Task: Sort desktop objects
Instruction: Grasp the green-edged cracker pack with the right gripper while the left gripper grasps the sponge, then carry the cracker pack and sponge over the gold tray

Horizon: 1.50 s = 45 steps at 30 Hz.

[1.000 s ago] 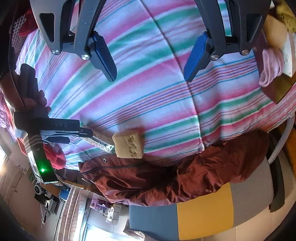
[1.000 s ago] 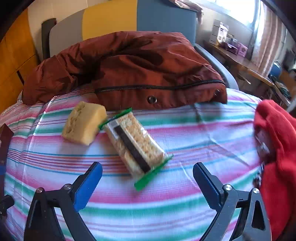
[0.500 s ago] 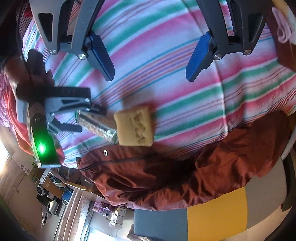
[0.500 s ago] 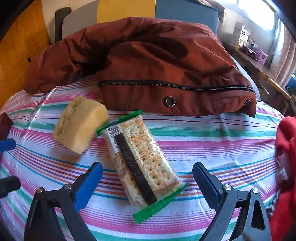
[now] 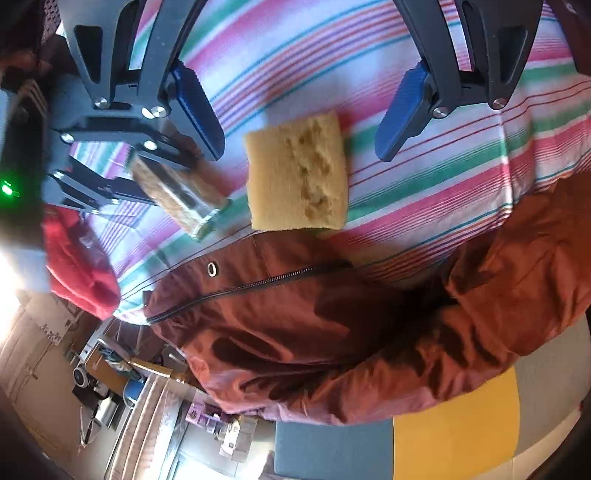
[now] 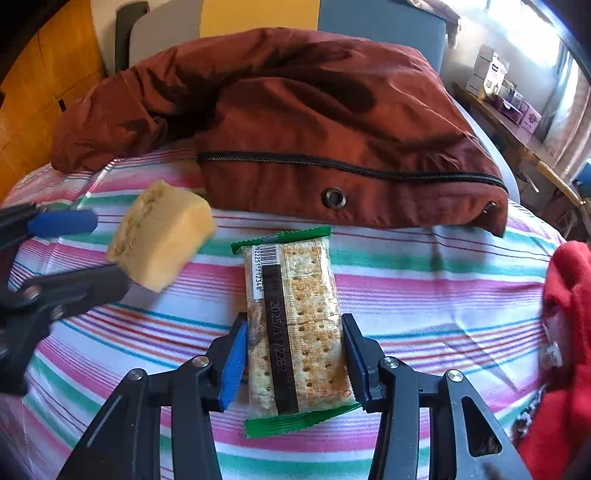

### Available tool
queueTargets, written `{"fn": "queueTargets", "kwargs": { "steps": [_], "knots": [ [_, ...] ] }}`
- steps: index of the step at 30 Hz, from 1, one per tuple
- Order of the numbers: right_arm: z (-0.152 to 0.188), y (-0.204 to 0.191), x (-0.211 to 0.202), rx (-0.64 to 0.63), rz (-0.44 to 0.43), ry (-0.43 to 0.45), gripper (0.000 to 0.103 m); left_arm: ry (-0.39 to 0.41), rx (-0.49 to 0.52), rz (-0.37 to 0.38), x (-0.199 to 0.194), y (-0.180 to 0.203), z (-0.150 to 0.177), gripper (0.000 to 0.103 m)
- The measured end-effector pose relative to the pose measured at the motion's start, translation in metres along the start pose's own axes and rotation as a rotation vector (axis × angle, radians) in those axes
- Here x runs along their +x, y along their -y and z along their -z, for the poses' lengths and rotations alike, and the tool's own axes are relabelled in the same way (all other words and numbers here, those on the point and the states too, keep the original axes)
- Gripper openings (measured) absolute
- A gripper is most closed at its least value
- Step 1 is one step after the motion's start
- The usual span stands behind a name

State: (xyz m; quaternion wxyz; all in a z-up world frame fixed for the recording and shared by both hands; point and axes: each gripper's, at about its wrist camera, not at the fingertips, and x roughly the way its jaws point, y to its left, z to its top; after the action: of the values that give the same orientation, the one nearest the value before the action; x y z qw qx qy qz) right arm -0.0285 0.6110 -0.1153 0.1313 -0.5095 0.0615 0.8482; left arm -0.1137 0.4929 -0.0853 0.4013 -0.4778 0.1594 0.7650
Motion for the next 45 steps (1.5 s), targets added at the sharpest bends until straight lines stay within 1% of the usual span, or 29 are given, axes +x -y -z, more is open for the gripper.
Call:
{"fn": "queueTargets", "kwargs": {
  "steps": [1, 3, 7, 8, 10, 11, 13, 16, 19, 21, 22, 24, 26, 28, 31, 35, 39, 42, 43, 45],
  "knots": [
    [0.001, 0.002, -0.001, 0.003, 0.006, -0.008, 0.048, -0.001, 0.006, -0.002, 0.004, 0.002, -0.002, 0.085],
    [0.001, 0.004, -0.001, 0.009, 0.001, -0.013, 0.048, -0.004, 0.02, -0.032, 0.012, 0.003, -0.005, 0.085],
    [0.001, 0.006, -0.001, 0.016, -0.005, -0.014, 0.049, -0.033, 0.025, -0.057, 0.027, 0.0, -0.007, 0.085],
    [0.002, 0.007, -0.002, 0.019, -0.005, -0.013, 0.049, -0.045, 0.022, -0.053, 0.031, -0.002, -0.007, 0.085],
    [0.002, 0.009, -0.002, 0.029, -0.004, -0.009, 0.05, -0.03, 0.03, -0.061, 0.032, -0.004, -0.007, 0.085],
    [0.002, 0.01, -0.002, 0.038, -0.003, -0.006, 0.053, -0.031, 0.032, -0.066, 0.033, -0.004, -0.007, 0.085],
    [0.002, 0.012, -0.002, 0.046, 0.004, -0.004, 0.057, -0.032, 0.033, -0.068, 0.034, -0.004, -0.007, 0.085],
    [0.002, 0.012, -0.003, 0.047, 0.005, 0.002, 0.057, -0.03, 0.034, -0.071, 0.036, -0.005, -0.007, 0.087],
    [0.002, 0.012, -0.003, 0.042, 0.009, 0.009, 0.057, -0.037, 0.061, -0.103, 0.039, 0.0, -0.006, 0.088],
    [0.001, 0.01, -0.004, 0.033, 0.0, 0.013, 0.052, -0.035, 0.073, -0.12, 0.039, 0.003, -0.004, 0.087],
    [0.001, 0.008, -0.005, 0.025, 0.001, 0.015, 0.049, -0.031, 0.069, -0.122, 0.038, 0.003, -0.004, 0.084],
    [0.001, 0.003, -0.005, 0.008, 0.01, 0.015, 0.048, -0.019, 0.055, -0.121, 0.034, 0.001, -0.001, 0.077],
    [0.001, 0.001, -0.006, 0.006, 0.008, 0.016, 0.048, -0.008, 0.053, -0.123, 0.029, 0.0, 0.003, 0.061],
    [0.001, -0.001, -0.007, 0.003, 0.007, 0.016, 0.048, 0.003, 0.059, -0.125, 0.024, -0.001, 0.01, 0.054],
    [0.001, -0.006, -0.009, -0.004, 0.0, 0.017, 0.048, 0.018, 0.061, -0.14, 0.016, -0.003, 0.023, 0.053],
    [0.001, -0.021, -0.012, -0.02, -0.03, 0.012, 0.048, 0.024, 0.022, -0.156, 0.001, -0.013, 0.044, 0.053],
    [0.005, -0.047, -0.014, -0.065, -0.05, 0.003, 0.048, 0.023, -0.01, -0.18, -0.018, -0.02, 0.069, 0.053],
    [0.009, -0.06, -0.017, -0.086, -0.066, -0.011, 0.048, 0.027, -0.051, -0.174, -0.034, -0.026, 0.084, 0.053],
    [0.015, -0.067, -0.019, -0.09, -0.07, -0.015, 0.048, 0.033, -0.055, -0.175, -0.04, -0.029, 0.088, 0.053],
    [0.017, -0.074, -0.021, -0.095, -0.078, -0.026, 0.048, 0.042, -0.058, -0.183, -0.05, -0.032, 0.096, 0.053]
  ]
}}
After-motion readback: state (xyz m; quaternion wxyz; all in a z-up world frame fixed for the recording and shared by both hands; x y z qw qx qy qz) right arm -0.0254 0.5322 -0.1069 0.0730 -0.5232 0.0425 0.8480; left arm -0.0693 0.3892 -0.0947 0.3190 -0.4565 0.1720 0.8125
